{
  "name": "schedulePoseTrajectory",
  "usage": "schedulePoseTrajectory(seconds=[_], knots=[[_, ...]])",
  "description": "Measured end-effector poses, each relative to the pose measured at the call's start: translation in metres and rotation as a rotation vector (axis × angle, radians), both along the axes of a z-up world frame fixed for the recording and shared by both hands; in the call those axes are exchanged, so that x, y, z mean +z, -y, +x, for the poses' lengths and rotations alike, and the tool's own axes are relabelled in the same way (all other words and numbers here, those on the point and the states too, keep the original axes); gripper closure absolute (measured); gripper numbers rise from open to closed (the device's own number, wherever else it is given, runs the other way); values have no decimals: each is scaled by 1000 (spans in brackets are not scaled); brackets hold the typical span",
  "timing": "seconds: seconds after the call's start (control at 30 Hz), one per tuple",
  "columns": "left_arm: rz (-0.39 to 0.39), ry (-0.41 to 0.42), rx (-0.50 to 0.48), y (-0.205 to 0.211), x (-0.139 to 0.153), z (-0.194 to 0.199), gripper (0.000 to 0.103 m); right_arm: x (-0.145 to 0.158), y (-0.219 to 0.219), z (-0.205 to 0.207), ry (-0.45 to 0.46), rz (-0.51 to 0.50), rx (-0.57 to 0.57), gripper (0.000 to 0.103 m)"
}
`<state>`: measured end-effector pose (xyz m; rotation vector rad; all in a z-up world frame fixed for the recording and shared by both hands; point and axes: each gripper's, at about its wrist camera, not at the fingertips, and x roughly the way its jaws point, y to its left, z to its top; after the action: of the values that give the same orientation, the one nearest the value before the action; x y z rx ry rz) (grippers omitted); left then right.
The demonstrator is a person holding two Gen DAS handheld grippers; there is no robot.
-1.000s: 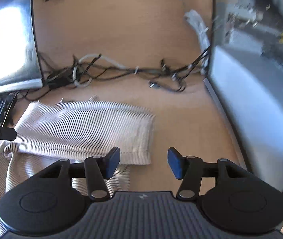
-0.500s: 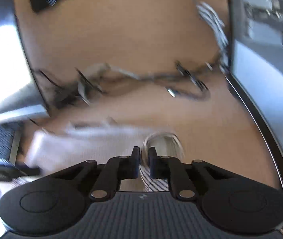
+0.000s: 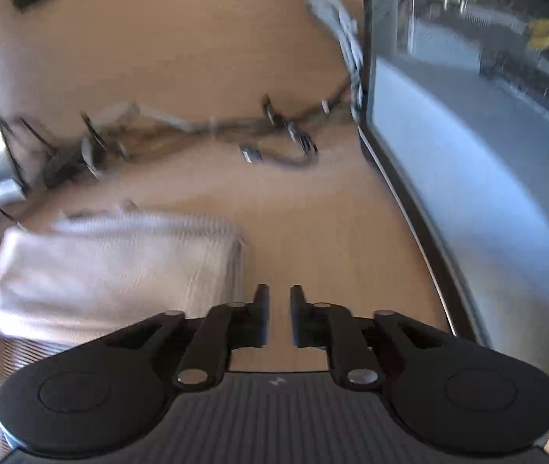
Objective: Fold clothes
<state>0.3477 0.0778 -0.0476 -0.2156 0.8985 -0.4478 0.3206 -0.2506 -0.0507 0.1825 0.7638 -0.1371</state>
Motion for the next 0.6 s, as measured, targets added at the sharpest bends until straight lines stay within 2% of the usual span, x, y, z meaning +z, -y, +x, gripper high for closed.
schedulePoseTrajectory(seconds=[0.1, 0.17, 0.2, 0.27, 0.33, 0.37, 0.4, 0.47, 0.6], knots=[[34, -32, -13, 6, -15, 1, 7, 8, -19, -15, 42, 99, 120, 66], [47, -35, -21, 9, -19, 2, 4, -1, -38, -21, 16, 162, 218, 66], [53, -32, -25, 11, -20, 2, 4, -10, -48, -23, -11, 148, 256, 66], [58, -32, -24, 13, -22, 4, 3, -27, -60, -23, -58, 50, 272, 67], [58, -29, -24, 17, -23, 5, 3, -39, -58, -21, -79, -9, 265, 73], [57, -26, -24, 19, -24, 5, 3, -39, -53, -21, -77, -15, 269, 79], [55, -24, -24, 20, -24, 5, 3, -37, -48, -19, -87, -28, 262, 91], [53, -15, -24, 23, -26, 4, 3, -36, -41, -15, -103, -42, 259, 100], [97, 10, -13, 22, -27, 0, 3, -36, -35, -17, -117, -35, 280, 100]])
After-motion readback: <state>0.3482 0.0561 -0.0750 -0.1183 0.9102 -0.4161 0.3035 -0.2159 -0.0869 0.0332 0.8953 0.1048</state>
